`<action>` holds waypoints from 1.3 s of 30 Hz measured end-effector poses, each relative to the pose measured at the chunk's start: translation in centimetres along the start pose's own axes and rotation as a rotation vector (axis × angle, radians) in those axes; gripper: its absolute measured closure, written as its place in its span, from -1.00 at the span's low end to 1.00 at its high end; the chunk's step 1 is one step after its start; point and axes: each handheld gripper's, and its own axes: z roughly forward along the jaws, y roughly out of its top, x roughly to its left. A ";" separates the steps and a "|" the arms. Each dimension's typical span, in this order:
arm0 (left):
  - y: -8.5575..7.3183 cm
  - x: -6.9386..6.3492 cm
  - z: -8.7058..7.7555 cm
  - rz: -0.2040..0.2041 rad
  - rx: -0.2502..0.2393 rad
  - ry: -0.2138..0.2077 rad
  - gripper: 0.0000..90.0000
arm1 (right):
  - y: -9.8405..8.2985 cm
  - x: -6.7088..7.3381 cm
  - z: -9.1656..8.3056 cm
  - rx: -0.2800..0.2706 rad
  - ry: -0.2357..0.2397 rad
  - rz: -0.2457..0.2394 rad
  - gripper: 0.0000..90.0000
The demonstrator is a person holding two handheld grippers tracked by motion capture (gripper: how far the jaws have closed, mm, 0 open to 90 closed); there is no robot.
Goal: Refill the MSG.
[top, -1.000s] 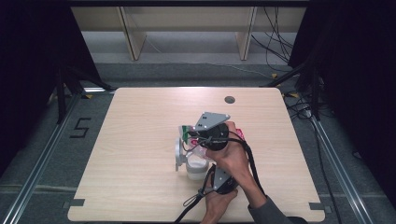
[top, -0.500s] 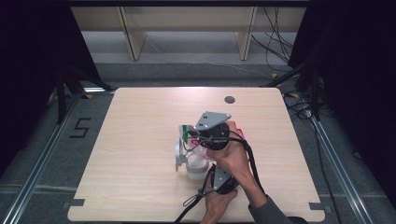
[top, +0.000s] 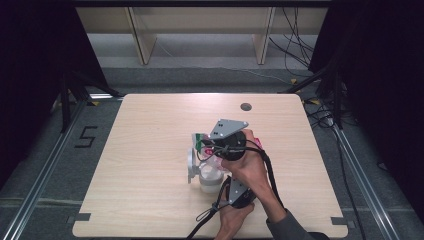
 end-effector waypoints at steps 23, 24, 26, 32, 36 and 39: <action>0.1 -0.3 0.2 -0.066 -0.054 -0.049 0.82 | 0.1 0.2 0.0 0.004 0.006 -0.004 1.00; 0.1 -0.4 0.3 -0.068 -0.067 -0.004 0.82 | 0.2 0.2 0.1 0.005 0.004 -0.020 1.00; 0.1 -0.4 0.3 -0.069 -0.066 -0.005 0.82 | 0.2 0.2 0.1 0.004 0.002 -0.022 1.00; 0.2 -0.3 0.3 -0.066 -0.054 -0.050 0.82 | 0.2 0.2 0.1 0.003 0.006 -0.028 1.00; 0.2 -0.3 0.1 -0.067 -0.055 -0.020 0.82 | 0.2 0.2 0.0 0.003 0.008 -0.028 1.00; 0.2 -0.3 0.3 -0.064 -0.054 -0.049 0.82 | 0.3 0.3 0.0 0.004 0.003 -0.030 1.00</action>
